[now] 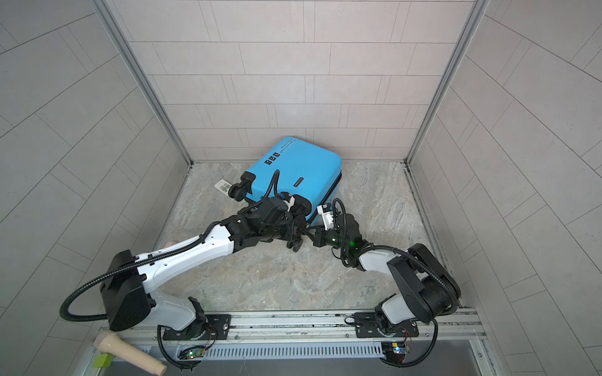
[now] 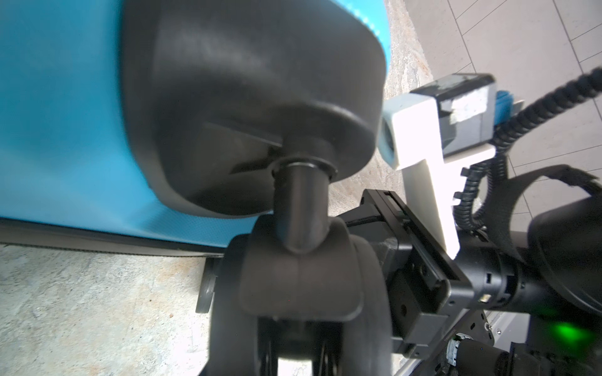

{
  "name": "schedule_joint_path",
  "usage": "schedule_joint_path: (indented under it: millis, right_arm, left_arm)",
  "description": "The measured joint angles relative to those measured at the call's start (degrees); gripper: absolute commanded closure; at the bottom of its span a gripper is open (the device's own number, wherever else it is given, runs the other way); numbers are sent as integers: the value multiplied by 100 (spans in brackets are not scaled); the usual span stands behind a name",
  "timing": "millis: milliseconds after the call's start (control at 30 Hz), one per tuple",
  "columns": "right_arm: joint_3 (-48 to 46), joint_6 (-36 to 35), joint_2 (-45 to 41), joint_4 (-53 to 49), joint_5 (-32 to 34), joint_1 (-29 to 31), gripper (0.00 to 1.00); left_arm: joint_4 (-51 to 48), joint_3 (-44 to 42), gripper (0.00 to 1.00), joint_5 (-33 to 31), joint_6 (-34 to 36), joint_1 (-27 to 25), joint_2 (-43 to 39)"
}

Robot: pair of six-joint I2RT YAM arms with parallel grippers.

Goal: Pack the luggage

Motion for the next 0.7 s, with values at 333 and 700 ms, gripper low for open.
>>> schedule_joint_path:
  millis: [333,700]
  right_arm:
    - [354,-767,-1226,-2238,925,28,100]
    - [522,-1049,-975,-2444,597,-22,100]
  left_arm:
    - [35,0,100,-2,-2,0,4]
    - [2,0,100,90,-24,0,4]
